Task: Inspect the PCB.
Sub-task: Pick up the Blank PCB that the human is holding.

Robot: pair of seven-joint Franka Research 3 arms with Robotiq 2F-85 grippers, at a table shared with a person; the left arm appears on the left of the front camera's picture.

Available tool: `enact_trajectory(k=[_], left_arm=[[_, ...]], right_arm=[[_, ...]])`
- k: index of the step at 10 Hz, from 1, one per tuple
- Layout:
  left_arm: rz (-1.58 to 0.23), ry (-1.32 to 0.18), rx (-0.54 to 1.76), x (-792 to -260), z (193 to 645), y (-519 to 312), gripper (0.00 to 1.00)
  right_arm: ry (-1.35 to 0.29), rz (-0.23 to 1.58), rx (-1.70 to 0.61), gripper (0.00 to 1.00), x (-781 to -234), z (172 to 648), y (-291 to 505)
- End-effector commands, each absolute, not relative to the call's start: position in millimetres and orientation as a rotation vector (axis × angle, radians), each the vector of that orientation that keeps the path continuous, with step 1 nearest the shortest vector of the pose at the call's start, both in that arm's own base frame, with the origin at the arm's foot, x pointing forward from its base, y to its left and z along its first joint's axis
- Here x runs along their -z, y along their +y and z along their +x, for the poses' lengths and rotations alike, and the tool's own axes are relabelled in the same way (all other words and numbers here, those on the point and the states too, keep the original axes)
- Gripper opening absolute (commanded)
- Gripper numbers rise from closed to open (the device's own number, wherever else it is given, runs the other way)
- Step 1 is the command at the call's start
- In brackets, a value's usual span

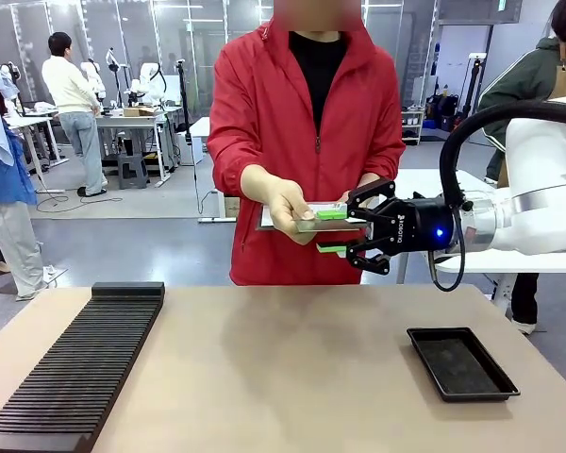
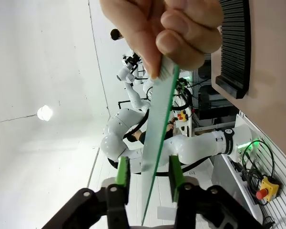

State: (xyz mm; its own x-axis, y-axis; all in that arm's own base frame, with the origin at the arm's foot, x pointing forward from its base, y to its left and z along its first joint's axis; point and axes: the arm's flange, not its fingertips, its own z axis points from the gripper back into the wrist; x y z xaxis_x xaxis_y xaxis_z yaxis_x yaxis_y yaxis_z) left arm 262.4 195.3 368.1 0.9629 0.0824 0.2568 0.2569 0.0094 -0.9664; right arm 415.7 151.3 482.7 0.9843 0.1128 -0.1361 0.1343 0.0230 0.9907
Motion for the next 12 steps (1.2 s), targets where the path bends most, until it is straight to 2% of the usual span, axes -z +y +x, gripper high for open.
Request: enact_trajectory(k=[1,2,3,4,12], left_arm=[[-1.555,-0.267,0.142,-369.2,261.7,197.5,1.00],[-1.555,-0.267,0.142,-369.2,261.7,197.5,1.00],[-1.555,-0.267,0.142,-369.2,261.7,197.5,1.00],[-1.555,-0.267,0.142,-369.2,261.7,197.5,1.00],[-1.555,-0.267,0.142,-369.2,261.7,197.5,1.00]], right_arm=[[0.200,1.564,0.047,0.22,-487.3,421.6,160.1],[0.196,1.569,0.050,0.15,-487.6,422.1,159.6],[0.195,1.574,0.050,0.03,-488.5,422.4,159.1],[0.196,1.573,0.049,0.00,-489.5,422.4,158.9],[0.193,1.567,0.026,0.00,-482.8,417.5,151.7]])
